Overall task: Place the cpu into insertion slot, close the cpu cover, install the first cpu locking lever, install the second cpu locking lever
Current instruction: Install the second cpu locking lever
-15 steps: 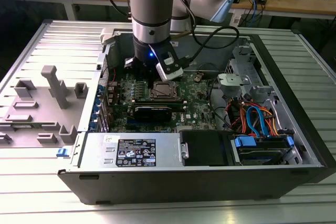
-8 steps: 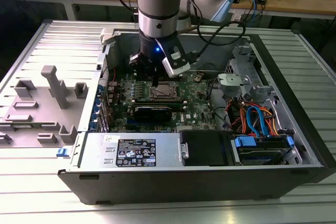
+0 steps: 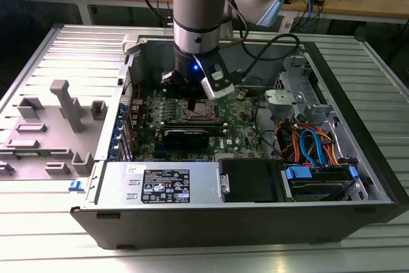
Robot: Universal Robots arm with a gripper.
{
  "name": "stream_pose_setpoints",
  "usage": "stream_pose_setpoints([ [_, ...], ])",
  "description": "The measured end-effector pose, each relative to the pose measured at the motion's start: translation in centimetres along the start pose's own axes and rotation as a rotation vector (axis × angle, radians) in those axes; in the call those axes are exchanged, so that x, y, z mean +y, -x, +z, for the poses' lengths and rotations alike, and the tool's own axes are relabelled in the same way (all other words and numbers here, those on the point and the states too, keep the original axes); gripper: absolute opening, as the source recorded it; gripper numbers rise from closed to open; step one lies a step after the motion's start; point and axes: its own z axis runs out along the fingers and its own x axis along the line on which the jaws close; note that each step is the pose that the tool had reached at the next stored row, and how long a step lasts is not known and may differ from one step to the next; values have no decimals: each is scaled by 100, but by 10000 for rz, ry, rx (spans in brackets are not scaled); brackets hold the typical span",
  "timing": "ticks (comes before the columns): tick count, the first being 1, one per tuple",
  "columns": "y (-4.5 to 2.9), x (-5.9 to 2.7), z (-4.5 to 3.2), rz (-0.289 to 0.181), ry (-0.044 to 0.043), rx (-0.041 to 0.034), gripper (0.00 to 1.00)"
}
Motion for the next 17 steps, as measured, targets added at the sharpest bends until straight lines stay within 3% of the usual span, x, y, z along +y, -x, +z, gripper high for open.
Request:
stream_pose_setpoints([
  [3, 3, -55, 72, 29, 9, 75, 11],
  [8, 2, -102, 89, 42, 32, 124, 11],
  [14, -24, -104, 112, 40, 208, 150, 11],
  [17, -30, -110, 155, 40, 232, 152, 11],
])
